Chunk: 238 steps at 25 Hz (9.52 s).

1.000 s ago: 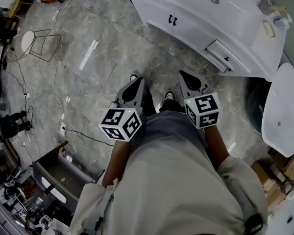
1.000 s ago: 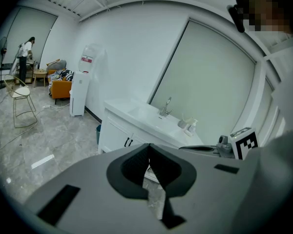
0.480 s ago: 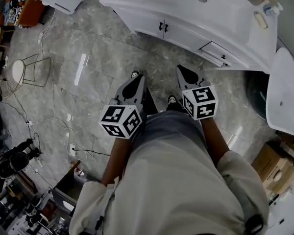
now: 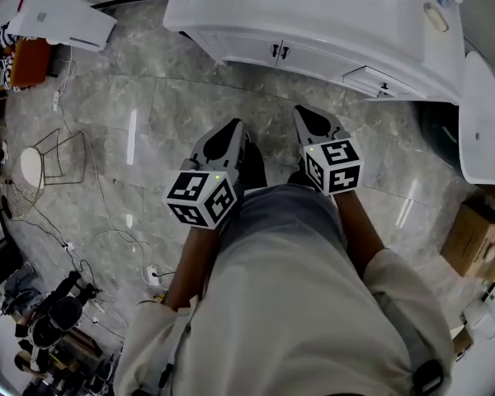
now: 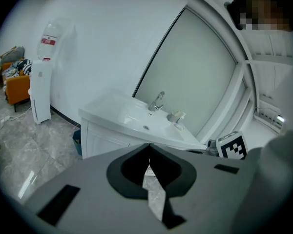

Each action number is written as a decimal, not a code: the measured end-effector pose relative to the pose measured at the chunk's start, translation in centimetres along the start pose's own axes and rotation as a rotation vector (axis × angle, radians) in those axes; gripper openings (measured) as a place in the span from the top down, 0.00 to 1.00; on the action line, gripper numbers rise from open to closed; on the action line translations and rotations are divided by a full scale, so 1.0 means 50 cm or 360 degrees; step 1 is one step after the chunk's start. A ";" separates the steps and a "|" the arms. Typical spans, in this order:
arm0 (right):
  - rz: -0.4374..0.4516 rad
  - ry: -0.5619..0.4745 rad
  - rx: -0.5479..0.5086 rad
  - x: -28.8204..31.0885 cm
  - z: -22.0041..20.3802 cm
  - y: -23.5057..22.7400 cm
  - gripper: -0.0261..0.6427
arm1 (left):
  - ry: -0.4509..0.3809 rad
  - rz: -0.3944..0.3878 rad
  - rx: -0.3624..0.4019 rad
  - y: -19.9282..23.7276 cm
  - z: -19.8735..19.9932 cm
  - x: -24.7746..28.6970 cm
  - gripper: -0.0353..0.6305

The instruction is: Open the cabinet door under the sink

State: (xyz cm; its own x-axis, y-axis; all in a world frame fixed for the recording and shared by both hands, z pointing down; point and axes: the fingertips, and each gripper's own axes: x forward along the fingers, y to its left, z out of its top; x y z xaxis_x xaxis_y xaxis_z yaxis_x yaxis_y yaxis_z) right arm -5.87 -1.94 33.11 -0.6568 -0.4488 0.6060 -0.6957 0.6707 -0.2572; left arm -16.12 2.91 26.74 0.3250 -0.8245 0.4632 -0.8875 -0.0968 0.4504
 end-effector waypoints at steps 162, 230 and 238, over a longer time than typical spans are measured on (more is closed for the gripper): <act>-0.0652 0.0326 0.0224 0.600 -0.352 -0.356 0.88 | 0.0567 -0.0263 0.0045 0.260 -0.206 0.256 0.95; -0.0350 0.0583 -0.0136 0.379 -0.555 -0.311 0.88 | 0.0843 -0.0387 0.0166 0.093 -0.269 0.300 0.95; -0.0333 0.0622 -0.0161 0.345 -0.582 -0.323 0.88 | 0.0861 -0.0415 0.0174 0.066 -0.266 0.326 0.95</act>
State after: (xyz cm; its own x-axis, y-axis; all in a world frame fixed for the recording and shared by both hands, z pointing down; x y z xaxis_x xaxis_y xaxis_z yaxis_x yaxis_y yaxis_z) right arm 2.49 -3.32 69.63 -0.3326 -0.3374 0.8806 -0.7570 0.6524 -0.0359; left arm -9.42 -3.43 45.91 0.6303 -0.3688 0.6832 -0.7756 -0.3375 0.5334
